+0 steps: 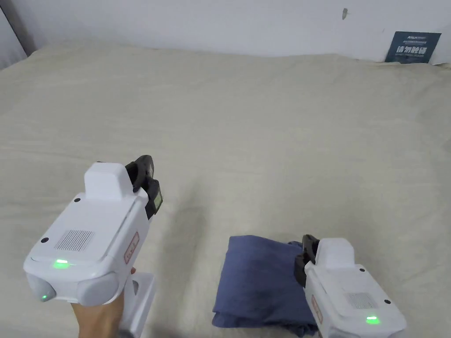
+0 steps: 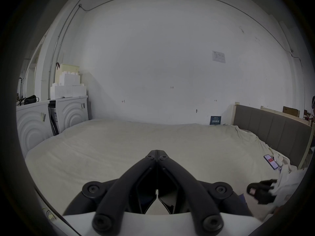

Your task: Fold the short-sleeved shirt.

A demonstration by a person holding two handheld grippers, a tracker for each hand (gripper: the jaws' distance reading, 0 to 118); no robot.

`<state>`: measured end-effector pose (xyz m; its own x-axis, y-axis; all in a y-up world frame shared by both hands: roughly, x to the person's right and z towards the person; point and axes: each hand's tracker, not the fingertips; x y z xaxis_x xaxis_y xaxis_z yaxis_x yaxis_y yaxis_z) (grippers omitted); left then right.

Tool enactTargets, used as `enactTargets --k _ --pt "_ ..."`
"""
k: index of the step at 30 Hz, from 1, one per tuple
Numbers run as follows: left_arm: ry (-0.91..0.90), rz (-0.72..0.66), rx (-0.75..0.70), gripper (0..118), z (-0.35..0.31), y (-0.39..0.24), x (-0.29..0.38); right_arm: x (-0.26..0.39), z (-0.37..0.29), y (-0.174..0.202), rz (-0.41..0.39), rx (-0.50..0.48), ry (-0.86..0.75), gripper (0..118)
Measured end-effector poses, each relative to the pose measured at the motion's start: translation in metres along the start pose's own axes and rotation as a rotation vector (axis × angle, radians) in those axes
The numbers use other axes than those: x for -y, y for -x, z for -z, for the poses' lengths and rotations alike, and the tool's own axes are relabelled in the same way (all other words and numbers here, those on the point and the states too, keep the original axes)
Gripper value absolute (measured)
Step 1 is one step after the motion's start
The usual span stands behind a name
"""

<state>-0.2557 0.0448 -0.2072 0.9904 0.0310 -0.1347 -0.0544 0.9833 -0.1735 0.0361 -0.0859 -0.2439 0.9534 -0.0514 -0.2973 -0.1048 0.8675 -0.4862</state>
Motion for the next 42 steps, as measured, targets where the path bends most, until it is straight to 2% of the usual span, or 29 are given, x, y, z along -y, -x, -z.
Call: enactTargets --k 7,11,14,16,17,20,21,22,24,25,36,38,40,41,42 --pt "0.072 -0.007 0.013 0 0.003 0.002 0.024 0.043 0.037 0.008 0.018 0.020 0.112 0" --pt "0.131 -0.026 0.049 0 0.007 -0.001 0.036 0.056 0.045 0.009 0.001 0.035 0.129 0" --pt "0.229 -0.090 0.120 0 0.016 -0.004 0.046 0.058 0.049 0.011 -0.057 0.043 0.130 0" --pt "0.342 -0.152 0.193 7 0.027 -0.006 0.053 0.060 0.048 0.012 -0.078 0.044 0.121 0" --pt "0.388 -0.177 0.212 14 0.032 -0.008 0.058 0.060 0.048 0.011 -0.081 0.042 0.118 0" --pt "0.634 -0.282 0.292 56 0.057 -0.012 0.079 0.062 0.047 0.006 -0.055 0.027 0.114 0" --pt "0.726 -0.313 0.308 62 0.066 -0.015 0.087 0.061 0.047 0.005 -0.052 0.024 0.115 0" --pt "0.783 -0.339 0.320 62 0.074 -0.018 0.097 0.060 0.047 0.005 -0.050 0.022 0.117 0" --pt "0.862 -0.334 0.361 93 0.084 -0.024 0.112 0.059 0.047 0.004 -0.050 0.018 0.122 0" --pt "0.868 -0.329 0.367 97 0.088 -0.026 0.118 0.059 0.047 0.003 -0.047 0.015 0.124 0" --pt "1.046 -0.326 0.571 95 0.138 -0.030 0.150 0.057 0.048 -0.002 -0.021 -0.007 0.135 0" --pt "1.049 -0.319 0.593 85 0.140 -0.028 0.149 0.056 0.047 -0.002 -0.013 -0.011 0.137 0" --pt "1.051 -0.326 0.623 57 0.140 -0.026 0.150 0.055 0.047 -0.002 -0.010 -0.013 0.137 0" --pt "1.075 -0.382 0.657 47 0.141 -0.026 0.152 0.055 0.047 -0.003 -0.009 -0.014 0.137 0" --pt "1.085 -0.416 0.655 45 0.141 -0.027 0.156 0.055 0.047 -0.003 -0.008 -0.014 0.138 0"
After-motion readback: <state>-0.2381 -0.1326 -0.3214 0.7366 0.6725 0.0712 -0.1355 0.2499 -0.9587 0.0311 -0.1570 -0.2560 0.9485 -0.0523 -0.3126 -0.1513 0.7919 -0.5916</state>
